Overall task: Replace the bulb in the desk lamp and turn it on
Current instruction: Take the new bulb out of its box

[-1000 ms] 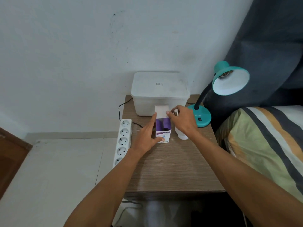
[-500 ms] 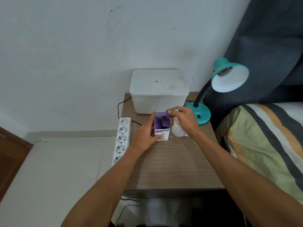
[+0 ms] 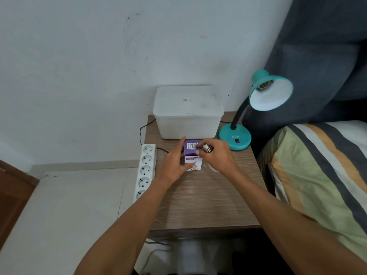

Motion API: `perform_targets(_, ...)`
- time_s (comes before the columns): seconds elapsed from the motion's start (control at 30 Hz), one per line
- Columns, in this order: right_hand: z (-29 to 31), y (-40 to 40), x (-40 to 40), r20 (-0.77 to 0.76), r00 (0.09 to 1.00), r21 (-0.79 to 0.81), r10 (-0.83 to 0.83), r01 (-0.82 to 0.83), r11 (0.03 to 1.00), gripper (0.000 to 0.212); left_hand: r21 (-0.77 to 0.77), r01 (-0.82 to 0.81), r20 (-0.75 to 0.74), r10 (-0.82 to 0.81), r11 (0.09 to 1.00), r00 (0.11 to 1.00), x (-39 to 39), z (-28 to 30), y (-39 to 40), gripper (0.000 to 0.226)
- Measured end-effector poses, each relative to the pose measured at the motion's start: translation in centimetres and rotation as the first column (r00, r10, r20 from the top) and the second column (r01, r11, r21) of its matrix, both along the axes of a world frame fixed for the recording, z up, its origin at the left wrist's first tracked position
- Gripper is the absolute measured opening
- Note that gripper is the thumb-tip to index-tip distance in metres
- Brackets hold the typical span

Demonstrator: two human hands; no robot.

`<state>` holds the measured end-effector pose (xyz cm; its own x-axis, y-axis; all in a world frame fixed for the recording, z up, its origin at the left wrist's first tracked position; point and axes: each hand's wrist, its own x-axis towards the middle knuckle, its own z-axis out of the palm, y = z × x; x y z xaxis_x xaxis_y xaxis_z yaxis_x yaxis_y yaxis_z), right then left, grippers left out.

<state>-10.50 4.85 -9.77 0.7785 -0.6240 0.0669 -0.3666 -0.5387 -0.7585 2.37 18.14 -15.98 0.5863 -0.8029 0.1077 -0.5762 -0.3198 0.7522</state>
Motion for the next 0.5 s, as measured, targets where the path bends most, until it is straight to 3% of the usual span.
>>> perform_targets(0.13, -0.2, -0.2, 0.2, -0.118, 0.993, -0.164, -0.010, -0.010, 0.986, 0.024, -0.017, -0.009, -0.005, 0.009, 1.000, 1.000, 0.0, -0.2, 0.1, 0.111)
perform_targets(0.4, 0.6, 0.2, 1.2, -0.124, 0.988, 0.213, -0.091, 0.116, 0.970, 0.019, -0.023, -0.018, 0.016, 0.018, 1.000, 1.000, -0.3, -0.6, 0.1, 0.108)
perform_targets(0.5, 0.8, 0.5, 1.9, -0.136, 0.983, 0.285, -0.127, 0.162, 0.945, 0.018, -0.043, -0.024, 0.014, 0.024, 0.999, 1.000, -0.6, -0.7, 0.1, 0.106)
